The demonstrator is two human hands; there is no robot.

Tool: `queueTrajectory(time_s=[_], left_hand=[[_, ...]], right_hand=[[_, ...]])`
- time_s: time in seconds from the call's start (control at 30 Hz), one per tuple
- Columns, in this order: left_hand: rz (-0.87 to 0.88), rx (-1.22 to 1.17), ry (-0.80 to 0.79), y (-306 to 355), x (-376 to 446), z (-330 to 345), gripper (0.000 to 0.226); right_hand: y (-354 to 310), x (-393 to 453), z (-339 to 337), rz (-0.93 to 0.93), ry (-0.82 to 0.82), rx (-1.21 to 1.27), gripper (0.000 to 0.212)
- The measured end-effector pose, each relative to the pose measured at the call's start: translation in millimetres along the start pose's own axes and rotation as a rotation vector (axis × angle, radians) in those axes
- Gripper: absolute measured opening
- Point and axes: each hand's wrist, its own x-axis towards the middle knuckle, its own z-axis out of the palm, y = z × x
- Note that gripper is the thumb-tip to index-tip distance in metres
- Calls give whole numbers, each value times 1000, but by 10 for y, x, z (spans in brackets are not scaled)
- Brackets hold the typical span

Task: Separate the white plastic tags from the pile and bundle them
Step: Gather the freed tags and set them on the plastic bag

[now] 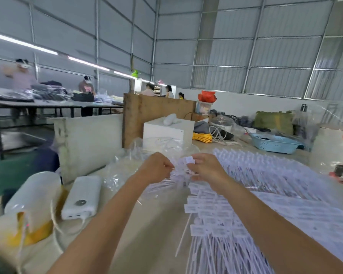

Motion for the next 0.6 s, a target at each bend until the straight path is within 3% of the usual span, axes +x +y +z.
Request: queueTrajectory(time_s=[0.07,0.2,0.3,0.47,0.6], left_hand=[[-46,87,61,-210,134,-18,19],[-148,251,131,-509,369,84,31],[-185,359,174,-609,497,209,17],[-274,687,197,-639,548,426,24],[-288,848,124,-476,531,478,26]], right_hand=[[39,104,55,-21,-13,-177,45],[202,194,49,-99,-86,-522,41],[313,229,52,-114,-116,-592,35],[384,252,55,-149,-125,-640,27],[353,225,77,-195,-127,-694,22]])
